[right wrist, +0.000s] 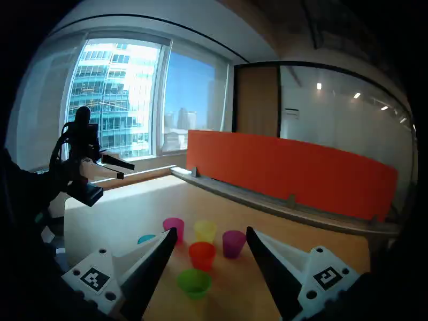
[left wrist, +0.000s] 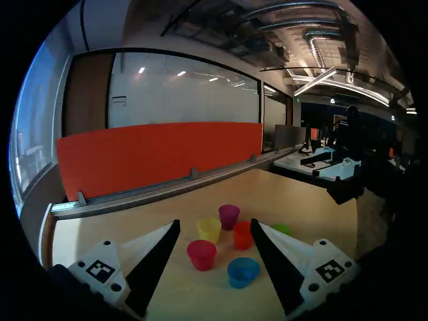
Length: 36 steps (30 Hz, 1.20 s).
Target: Pour water
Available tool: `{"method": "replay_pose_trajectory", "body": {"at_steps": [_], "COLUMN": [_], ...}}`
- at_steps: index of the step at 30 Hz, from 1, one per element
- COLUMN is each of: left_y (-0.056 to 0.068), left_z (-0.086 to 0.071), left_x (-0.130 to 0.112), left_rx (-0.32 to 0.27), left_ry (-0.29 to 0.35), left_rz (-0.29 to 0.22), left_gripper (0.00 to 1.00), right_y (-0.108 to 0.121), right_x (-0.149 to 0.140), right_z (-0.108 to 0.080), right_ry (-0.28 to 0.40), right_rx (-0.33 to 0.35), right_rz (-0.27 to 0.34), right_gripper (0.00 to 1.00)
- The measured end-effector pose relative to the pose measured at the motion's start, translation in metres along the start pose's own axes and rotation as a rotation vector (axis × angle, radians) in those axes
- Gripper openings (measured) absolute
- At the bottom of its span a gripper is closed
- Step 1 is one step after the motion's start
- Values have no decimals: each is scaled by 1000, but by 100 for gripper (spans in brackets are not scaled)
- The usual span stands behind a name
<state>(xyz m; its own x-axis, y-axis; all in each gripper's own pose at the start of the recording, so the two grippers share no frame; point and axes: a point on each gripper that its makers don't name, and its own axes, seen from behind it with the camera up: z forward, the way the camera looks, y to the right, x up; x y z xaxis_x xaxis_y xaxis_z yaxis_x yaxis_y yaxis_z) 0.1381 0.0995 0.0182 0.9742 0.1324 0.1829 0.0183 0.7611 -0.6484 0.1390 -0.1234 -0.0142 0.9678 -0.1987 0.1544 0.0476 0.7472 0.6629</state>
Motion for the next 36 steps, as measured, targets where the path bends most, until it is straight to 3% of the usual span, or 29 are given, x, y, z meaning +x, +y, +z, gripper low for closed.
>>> {"method": "replay_pose_trajectory", "body": {"at_steps": [9, 20, 36], "left_y": [4, 16, 28], "left_z": [6, 17, 31], "left_x": [-24, -57, -107], "left_rx": [-15, -57, -91], "left_ry": [-31, -80, -154], "left_rz": [36, 30, 65], "left_gripper": [97, 97, 97], "right_y": [0, -5, -12], "right_x": [-24, -60, -106], "right_z": [1, 8, 21], "right_ry": [-40, -103, -163], "right_rx": [2, 13, 29], "right_rz": [-8, -17, -4], "right_gripper": [100, 100, 99]}}
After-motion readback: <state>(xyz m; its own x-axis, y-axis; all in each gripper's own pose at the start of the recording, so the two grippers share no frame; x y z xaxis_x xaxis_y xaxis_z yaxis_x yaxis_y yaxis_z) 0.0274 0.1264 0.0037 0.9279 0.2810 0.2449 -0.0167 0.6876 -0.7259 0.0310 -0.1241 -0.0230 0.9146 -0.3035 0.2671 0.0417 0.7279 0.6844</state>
